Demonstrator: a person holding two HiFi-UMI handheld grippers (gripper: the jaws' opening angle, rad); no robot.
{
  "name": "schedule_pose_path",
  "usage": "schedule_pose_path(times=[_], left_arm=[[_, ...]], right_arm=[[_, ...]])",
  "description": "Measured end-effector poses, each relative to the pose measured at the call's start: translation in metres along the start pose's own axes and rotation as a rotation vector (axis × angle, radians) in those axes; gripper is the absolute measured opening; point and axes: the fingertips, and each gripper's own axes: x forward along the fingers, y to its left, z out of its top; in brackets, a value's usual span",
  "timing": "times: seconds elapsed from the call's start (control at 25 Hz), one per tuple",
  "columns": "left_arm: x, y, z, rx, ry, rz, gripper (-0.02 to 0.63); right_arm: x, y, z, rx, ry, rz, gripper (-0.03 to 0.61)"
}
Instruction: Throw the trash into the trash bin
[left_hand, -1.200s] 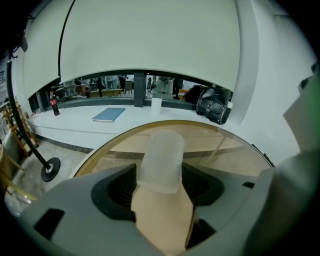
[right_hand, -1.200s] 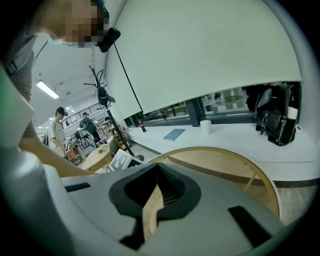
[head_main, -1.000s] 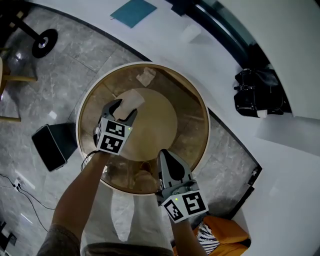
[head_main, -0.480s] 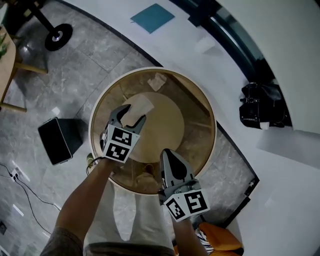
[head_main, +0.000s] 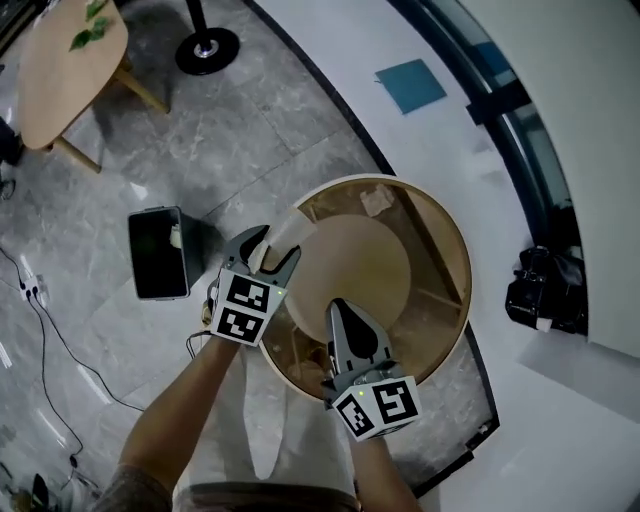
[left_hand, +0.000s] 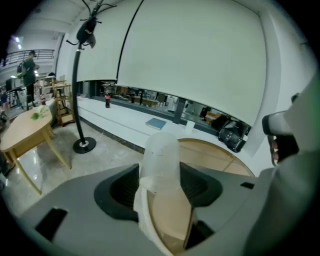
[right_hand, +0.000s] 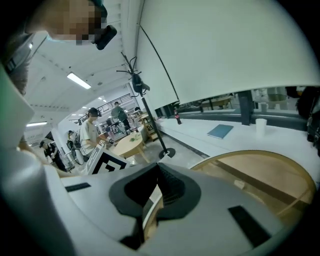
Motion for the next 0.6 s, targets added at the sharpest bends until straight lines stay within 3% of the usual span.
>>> schedule_pose_path(times=[0.36, 0.6], left_arm=[[-0.134, 0.155, -0.065, -0.184, -0.029, 0.257, 0.267], [-0.2, 0.219, -0.123, -0.323, -0.041, 0.397, 0.267]], right_arm=[[0.089, 0.146, -0.017, -0.129, 0.099, 0.265, 0.018], [0.121, 0.22, -0.036, -0.207, 0.167, 0.382, 0.018]])
